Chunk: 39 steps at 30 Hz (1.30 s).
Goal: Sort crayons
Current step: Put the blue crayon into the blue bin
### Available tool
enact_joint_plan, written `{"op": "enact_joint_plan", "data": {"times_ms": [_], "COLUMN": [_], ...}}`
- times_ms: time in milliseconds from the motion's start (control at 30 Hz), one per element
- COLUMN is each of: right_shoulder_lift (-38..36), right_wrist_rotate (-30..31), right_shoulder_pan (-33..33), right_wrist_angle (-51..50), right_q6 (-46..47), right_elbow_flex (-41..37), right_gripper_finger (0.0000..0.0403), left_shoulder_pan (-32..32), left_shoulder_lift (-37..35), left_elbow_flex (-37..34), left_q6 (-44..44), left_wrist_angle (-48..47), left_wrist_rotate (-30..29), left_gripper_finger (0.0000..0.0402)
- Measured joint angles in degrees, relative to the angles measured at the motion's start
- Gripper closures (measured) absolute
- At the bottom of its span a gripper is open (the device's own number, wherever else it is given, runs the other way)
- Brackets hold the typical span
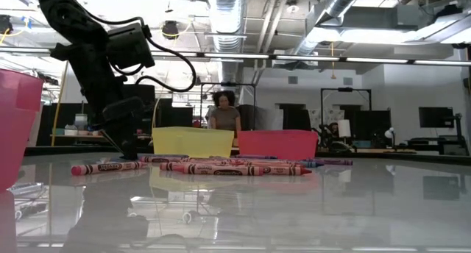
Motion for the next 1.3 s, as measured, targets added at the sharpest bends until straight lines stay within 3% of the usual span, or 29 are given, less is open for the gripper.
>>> {"op": "enact_joint_plan", "data": {"times_ms": [367,467,700,867,1133,1300], "right_shoulder_lift": [-2.4,-3.0,-0.8,2.5,9.7,13.1], "right_wrist_rotate": [0.1,3.1,11.6,14.9,8.2,-2.3], "right_shoulder_pan": [8.8,11.7,15.5,15.7,11.8,7.1], "right_wrist_angle": [2.5,2.3,1.4,7.4,24.7,33.2], "right_q6": [1.4,1.5,1.1,-1.4,-8.6,-8.6], "right_elbow_flex": [0.0,0.0,0.0,0.0,0.0,0.0], "right_gripper_finger": [0.0269,0.0269,0.0269,0.0269,0.0253,0.0210], "left_shoulder_pan": [-0.5,-1.0,-3.5,-3.9,-4.0,-4.9], "left_shoulder_lift": [-7.7,-11.1,-18.4,-23.5,-29.1,-30.4], "left_elbow_flex": [3.5,4.8,6.8,8.0,8.3,8.2], "left_q6": [-3.2,-3.5,-3.0,0.2,7.5,11.0], "left_wrist_angle": [-0.5,1.6,15.9,29.0,40.7,44.0], "left_wrist_rotate": [4.2,4.0,4.1,3.3,2.4,2.8], "left_gripper_finger": [0.0398,0.0399,0.0399,0.0399,0.0400,0.0400]}}
